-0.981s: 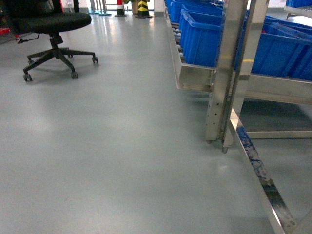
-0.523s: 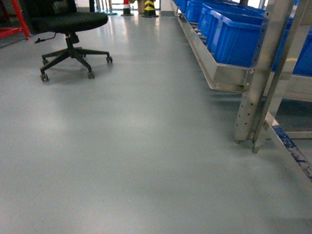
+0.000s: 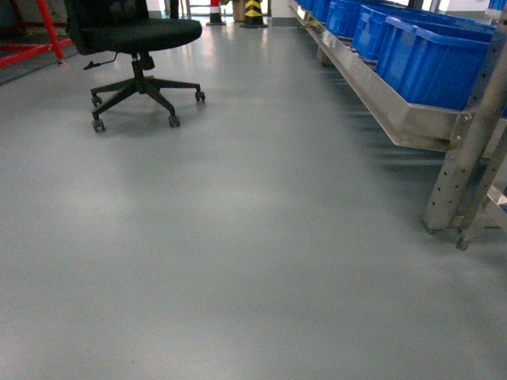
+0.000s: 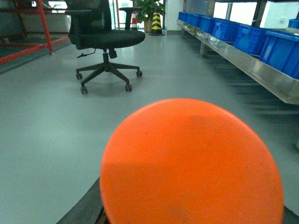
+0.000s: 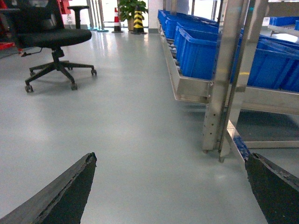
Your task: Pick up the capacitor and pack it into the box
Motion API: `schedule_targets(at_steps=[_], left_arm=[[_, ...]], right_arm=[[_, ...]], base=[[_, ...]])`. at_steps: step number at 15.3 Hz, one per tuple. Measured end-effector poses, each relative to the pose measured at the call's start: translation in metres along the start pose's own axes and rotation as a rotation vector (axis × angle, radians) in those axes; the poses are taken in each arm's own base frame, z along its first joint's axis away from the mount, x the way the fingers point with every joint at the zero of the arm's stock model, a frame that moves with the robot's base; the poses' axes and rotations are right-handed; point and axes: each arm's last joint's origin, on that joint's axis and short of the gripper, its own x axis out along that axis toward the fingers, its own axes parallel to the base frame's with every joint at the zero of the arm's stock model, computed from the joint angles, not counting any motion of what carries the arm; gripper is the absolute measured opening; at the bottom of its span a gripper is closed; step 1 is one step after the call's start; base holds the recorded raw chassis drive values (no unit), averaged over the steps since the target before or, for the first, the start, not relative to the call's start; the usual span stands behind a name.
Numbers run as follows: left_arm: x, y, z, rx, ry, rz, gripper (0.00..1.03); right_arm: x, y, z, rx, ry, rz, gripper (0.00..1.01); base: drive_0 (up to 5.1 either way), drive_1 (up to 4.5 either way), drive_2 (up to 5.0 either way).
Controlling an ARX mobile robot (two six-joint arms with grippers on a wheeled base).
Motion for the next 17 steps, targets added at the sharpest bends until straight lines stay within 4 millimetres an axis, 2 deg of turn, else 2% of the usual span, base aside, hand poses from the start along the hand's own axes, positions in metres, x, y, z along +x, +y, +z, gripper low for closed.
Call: schedule_targets(at_steps=[17], left_arm=[[0.0000,0.0000,-0.0002,0.000,0.002,0.000,0.44]], right_arm=[[0.0000,0.0000,0.0004,0.000,-0.004,0.000,0.98]], base=[[-5.0,2.42,2.4]])
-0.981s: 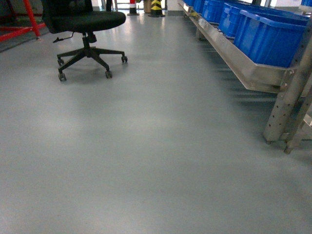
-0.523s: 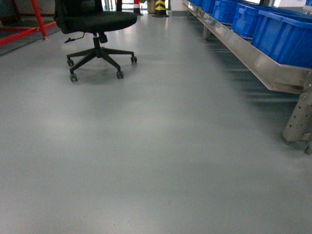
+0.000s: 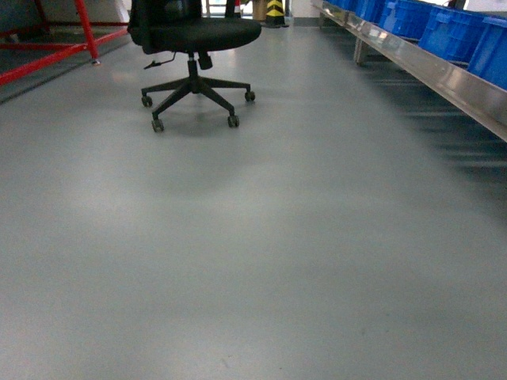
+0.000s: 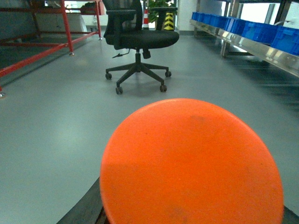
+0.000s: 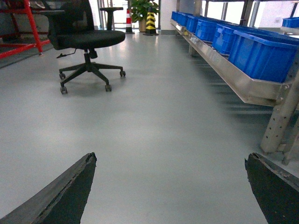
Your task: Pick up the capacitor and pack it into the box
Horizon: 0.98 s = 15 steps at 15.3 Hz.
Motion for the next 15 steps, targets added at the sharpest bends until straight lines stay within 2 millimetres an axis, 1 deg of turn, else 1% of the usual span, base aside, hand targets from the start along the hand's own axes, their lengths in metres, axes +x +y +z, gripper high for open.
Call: schedule_targets(at_steps=[15], left_arm=[[0.0000,0.0000,0.0003,0.000,-0.002,0.000,0.44]], right_arm=[[0.0000,0.0000,0.0001,0.000,-0.002,0.000,0.98]], base=[[-5.0,2.41,2.4]])
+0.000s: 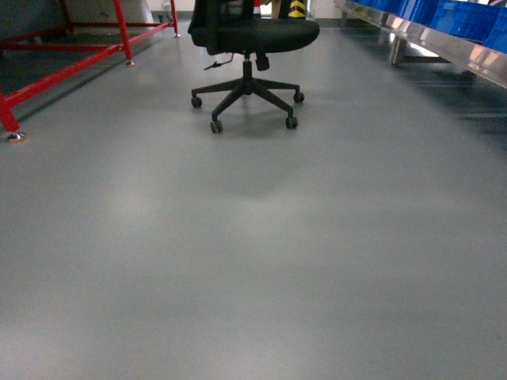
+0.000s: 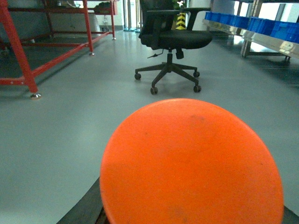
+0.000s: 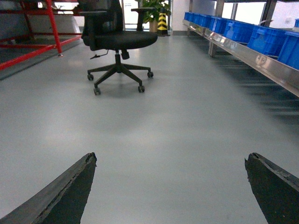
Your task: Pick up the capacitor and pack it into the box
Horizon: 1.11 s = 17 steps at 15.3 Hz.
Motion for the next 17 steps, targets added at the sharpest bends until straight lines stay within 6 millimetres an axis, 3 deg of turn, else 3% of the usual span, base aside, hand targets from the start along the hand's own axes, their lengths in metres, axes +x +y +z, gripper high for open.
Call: schedule_targets(at_steps=[17], left_arm=[[0.0000,0.0000,0.0001,0.000,-0.001,0.000,0.44]], right_arm=[[0.0000,0.0000,-0.0003,0.000,0.003,0.000,0.98]], base=[[-4.9,2.51,2.5]])
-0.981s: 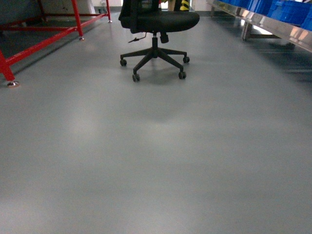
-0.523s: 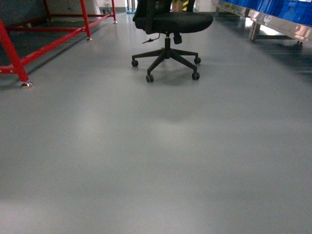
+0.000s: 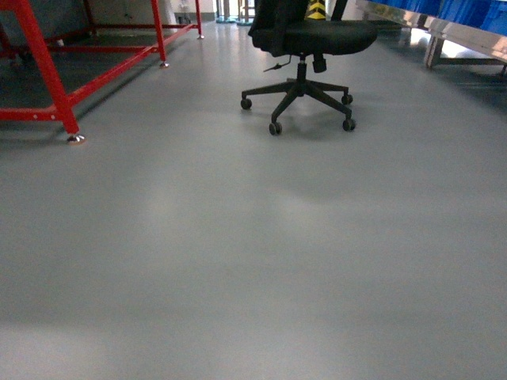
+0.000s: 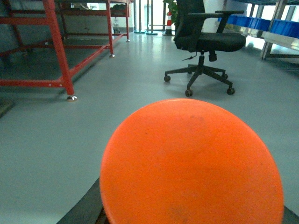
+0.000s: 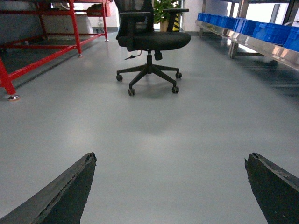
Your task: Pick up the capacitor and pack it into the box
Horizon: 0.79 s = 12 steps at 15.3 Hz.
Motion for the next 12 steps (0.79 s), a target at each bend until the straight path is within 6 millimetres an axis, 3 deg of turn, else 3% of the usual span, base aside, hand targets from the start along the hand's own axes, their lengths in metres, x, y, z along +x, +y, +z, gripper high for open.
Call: schedule_targets(at_steps=[12], left_arm=[[0.0000,0.0000,0.0000,0.000,-0.001,0.000,0.44]], right_arm=[[0.0000,0.0000,-0.0001,0.000,0.002,0.000,0.98]], base=[[-4.9,2.54,2.5]])
